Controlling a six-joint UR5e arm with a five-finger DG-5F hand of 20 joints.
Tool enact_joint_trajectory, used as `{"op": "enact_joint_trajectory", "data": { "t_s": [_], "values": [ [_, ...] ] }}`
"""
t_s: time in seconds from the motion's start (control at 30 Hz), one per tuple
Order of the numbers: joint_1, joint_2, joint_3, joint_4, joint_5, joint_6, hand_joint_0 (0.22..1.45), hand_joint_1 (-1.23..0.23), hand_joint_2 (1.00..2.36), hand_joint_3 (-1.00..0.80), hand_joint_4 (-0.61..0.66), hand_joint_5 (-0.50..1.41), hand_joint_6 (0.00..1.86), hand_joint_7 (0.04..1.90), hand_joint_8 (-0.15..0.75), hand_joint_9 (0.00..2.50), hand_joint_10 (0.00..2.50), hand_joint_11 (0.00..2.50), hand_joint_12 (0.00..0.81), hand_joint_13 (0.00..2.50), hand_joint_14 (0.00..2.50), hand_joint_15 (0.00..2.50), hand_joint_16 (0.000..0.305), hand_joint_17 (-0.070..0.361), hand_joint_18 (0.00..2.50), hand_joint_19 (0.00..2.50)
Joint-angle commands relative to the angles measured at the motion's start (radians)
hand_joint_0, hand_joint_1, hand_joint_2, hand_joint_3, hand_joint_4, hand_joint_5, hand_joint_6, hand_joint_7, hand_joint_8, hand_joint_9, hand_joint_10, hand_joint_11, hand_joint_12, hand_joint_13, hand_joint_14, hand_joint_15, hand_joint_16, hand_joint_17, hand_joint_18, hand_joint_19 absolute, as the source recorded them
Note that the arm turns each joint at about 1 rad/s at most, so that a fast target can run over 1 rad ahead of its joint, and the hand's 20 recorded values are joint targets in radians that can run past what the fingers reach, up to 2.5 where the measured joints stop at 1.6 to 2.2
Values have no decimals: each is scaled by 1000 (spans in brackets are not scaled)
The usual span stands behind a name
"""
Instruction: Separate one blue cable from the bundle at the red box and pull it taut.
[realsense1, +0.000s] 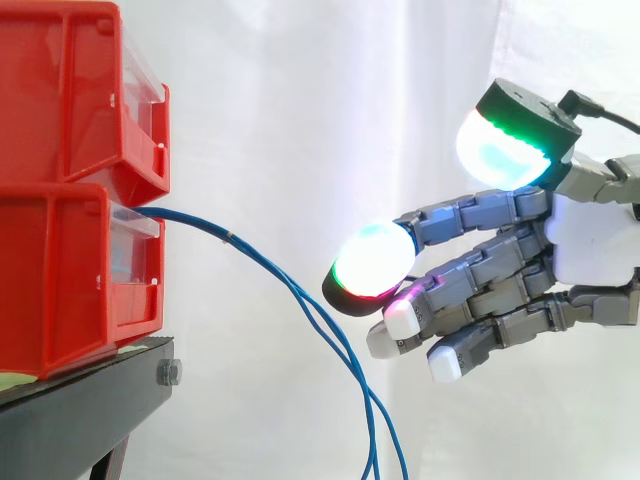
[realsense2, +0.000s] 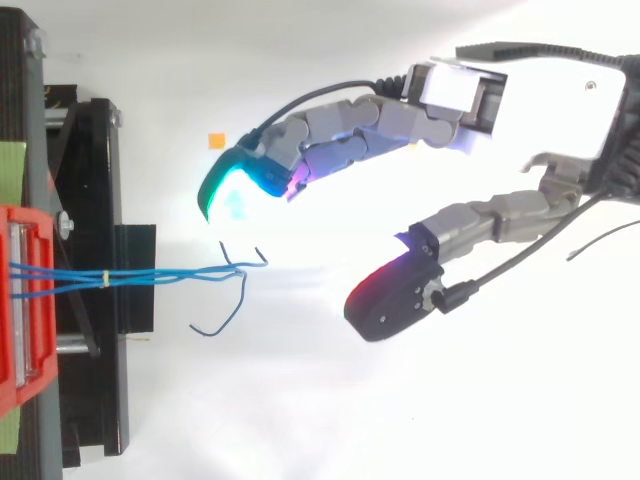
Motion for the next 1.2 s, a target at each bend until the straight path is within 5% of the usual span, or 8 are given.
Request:
{"op": "enact_joint_trajectory", "data": {
  "t_s": [0.0, 0.37, 0.57, 0.77, 1.17],
  "values": [
    [-5, 0, 0, -2, 4, -3, 565, -572, 1000, -500, 216, -197, 503, 778, 270, 423, 11, 354, 373, 243, 7, 187, 57, 128, 296, 552],
    [-12, -54, 21, 7, 25, 8, 565, -573, 1000, -500, 217, -194, 503, 781, 272, 425, 11, 347, 373, 256, 7, 191, 57, 127, 309, 561],
    [-22, -143, 110, -3, -16, 82, 566, -572, 1000, -500, 221, -192, 502, 781, 274, 442, 11, 348, 373, 284, 7, 201, 56, 126, 332, 560],
    [-13, -142, 118, 6, -19, 85, 566, -575, 1000, -500, 227, -189, 503, 782, 281, 496, 15, 406, 374, 307, 8, 207, 56, 125, 352, 557],
    [-30, -143, 118, 29, -48, 152, 568, -579, 1000, -500, 233, -185, 502, 788, 285, 552, 14, 452, 376, 401, 11, 249, 53, 120, 443, 590]
  ]
}}
